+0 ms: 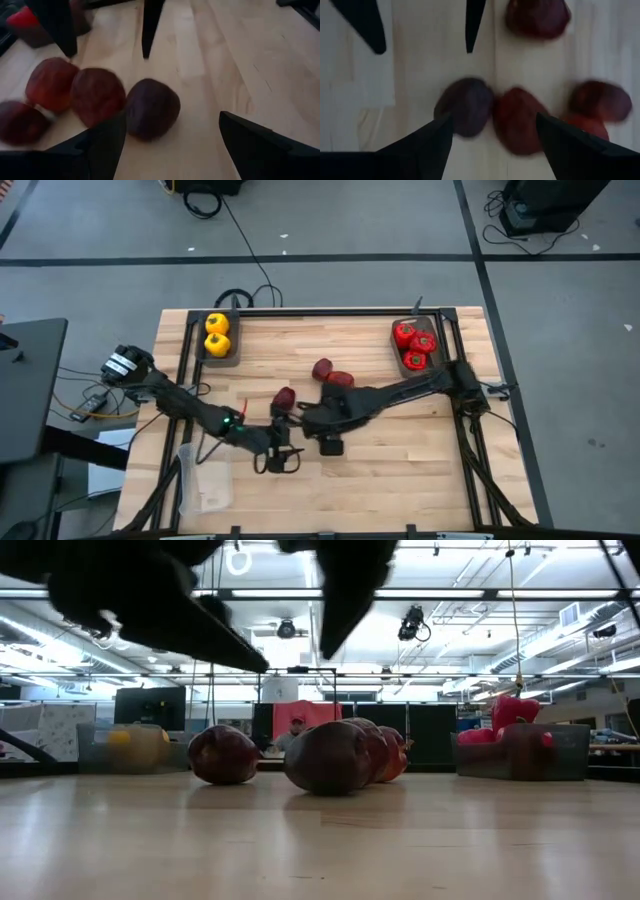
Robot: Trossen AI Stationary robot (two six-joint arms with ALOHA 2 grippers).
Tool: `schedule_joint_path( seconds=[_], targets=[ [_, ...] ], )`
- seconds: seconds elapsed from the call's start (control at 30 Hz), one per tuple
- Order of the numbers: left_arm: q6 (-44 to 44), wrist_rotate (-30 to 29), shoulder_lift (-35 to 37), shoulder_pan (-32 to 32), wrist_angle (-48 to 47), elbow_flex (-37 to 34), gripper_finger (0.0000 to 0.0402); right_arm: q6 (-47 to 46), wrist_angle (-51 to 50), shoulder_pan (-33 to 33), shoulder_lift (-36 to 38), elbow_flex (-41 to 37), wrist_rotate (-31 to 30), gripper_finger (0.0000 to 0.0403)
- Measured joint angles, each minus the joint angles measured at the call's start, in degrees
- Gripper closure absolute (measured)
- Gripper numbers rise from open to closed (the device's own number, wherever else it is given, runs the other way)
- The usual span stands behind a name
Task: Sort produce into baskets
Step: Put the red apple into the transparent bin
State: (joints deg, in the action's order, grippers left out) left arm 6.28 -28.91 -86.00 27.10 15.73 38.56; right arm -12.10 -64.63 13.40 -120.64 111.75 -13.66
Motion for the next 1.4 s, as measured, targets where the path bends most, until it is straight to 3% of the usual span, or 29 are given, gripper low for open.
schedule_joint_path(
  seconds=[0.13, 0.33, 0.6, 0.9, 1.0, 1.2, 1.3, 1.4],
  targets=[
    [-5.48, 6.69, -3.43, -3.66, -7.80, 5.92, 0.0080, -7.75, 2.68, 2.42, 6.96, -10.16, -3.14, 0.0110],
    [-14.50, 11.87, -9.77, -7.12, -14.54, 14.19, 0.0080, -18.58, 11.81, 5.57, 16.79, -25.33, -3.29, 0.0110],
    [-21.07, 17.87, -17.10, -9.44, -21.65, 24.57, 0.0080, -26.84, 20.38, 7.65, 24.26, -38.53, -3.42, 0.0110],
    [-20.64, 18.48, -22.88, -12.86, -27.77, 30.76, 0.0080, -28.96, 22.66, 9.36, 25.79, -43.75, -4.72, 0.0110],
    [-19.76, 18.40, -22.86, -13.70, -28.52, 30.83, 0.0080, -29.00, 23.39, 9.89, 25.79, -44.00, -4.79, 0.0110],
    [-13.06, 12.27, -20.19, -14.90, -31.27, 30.80, 0.0080, -28.81, 23.36, 10.25, 25.79, -44.05, -5.75, 0.0110],
    [-8.08, 12.52, -19.16, -16.31, -31.20, 30.83, 0.0080, -28.75, 23.11, 10.22, 25.79, -44.05, -8.09, 0.0110],
    [-8.65, 13.82, -18.51, -17.64, -30.62, 30.83, 0.0080, -29.58, 21.61, 10.23, 25.99, -44.05, -10.56, 0.0110]
  ],
)
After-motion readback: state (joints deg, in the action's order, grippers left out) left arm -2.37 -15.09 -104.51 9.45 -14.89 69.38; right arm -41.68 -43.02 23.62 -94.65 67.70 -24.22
